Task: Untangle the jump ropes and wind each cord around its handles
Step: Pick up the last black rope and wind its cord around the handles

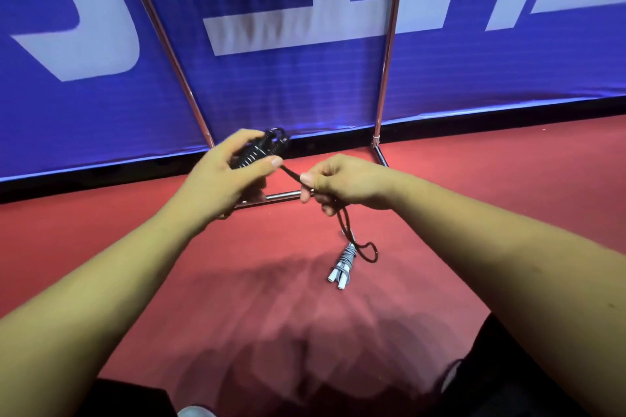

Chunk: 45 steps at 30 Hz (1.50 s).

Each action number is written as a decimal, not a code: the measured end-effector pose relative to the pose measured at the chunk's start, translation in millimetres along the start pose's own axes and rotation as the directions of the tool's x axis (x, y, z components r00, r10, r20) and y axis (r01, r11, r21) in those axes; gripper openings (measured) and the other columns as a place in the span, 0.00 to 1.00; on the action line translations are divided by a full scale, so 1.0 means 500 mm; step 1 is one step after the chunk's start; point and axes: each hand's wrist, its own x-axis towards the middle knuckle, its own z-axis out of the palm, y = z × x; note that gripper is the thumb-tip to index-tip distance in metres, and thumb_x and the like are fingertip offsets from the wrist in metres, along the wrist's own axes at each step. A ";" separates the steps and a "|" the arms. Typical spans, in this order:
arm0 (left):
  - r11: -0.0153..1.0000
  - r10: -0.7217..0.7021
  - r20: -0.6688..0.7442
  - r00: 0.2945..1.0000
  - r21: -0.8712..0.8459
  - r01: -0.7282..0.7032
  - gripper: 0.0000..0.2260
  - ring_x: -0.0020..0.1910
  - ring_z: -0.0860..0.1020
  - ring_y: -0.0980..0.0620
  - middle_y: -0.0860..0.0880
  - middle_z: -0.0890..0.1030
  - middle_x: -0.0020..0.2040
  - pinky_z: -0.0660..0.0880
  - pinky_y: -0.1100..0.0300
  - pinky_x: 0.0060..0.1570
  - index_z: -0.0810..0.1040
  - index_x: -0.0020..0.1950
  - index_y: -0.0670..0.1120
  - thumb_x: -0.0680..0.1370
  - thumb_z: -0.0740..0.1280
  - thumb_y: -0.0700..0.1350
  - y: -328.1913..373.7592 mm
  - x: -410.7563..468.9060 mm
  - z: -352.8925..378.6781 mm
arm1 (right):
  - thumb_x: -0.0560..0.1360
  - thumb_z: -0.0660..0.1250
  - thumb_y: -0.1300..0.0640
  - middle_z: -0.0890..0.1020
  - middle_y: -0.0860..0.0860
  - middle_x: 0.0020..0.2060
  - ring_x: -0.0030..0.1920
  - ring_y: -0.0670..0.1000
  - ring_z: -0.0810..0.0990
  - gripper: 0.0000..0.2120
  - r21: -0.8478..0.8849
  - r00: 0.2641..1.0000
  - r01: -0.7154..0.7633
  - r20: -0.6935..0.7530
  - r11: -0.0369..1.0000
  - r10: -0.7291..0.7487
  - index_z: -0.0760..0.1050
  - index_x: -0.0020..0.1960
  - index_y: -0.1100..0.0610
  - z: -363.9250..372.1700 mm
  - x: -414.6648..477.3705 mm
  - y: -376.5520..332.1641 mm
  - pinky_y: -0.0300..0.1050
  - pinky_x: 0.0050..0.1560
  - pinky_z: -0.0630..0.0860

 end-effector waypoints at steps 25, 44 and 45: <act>0.765 -0.058 0.327 0.943 0.622 -0.169 0.24 0.28 0.75 0.56 0.53 0.78 0.28 0.74 0.51 0.35 0.77 0.39 0.52 0.65 0.68 0.73 -0.026 -0.010 0.039 | 0.73 0.73 0.53 0.77 0.49 0.32 0.32 0.45 0.71 0.10 -0.365 0.986 0.125 -0.057 0.923 -0.155 0.81 0.42 0.60 -0.044 -0.019 -0.062 0.35 0.34 0.68; 0.978 -0.044 0.076 0.996 0.205 0.027 0.08 0.24 0.73 0.48 0.45 0.77 0.30 0.64 0.65 0.18 0.77 0.55 0.51 0.78 0.70 0.49 -0.013 0.011 -0.011 | 0.83 0.58 0.47 0.66 0.49 0.26 0.26 0.48 0.62 0.17 -0.086 0.996 -0.017 0.082 0.996 0.024 0.78 0.46 0.58 0.008 -0.007 -0.018 0.41 0.28 0.62; 0.974 -0.049 0.065 0.997 0.226 0.033 0.07 0.24 0.73 0.48 0.47 0.77 0.29 0.65 0.64 0.18 0.77 0.54 0.52 0.77 0.70 0.49 -0.019 0.014 -0.016 | 0.83 0.58 0.48 0.67 0.50 0.27 0.27 0.49 0.63 0.17 -0.143 0.999 0.006 0.054 0.990 0.002 0.78 0.47 0.59 0.013 -0.010 -0.029 0.41 0.28 0.63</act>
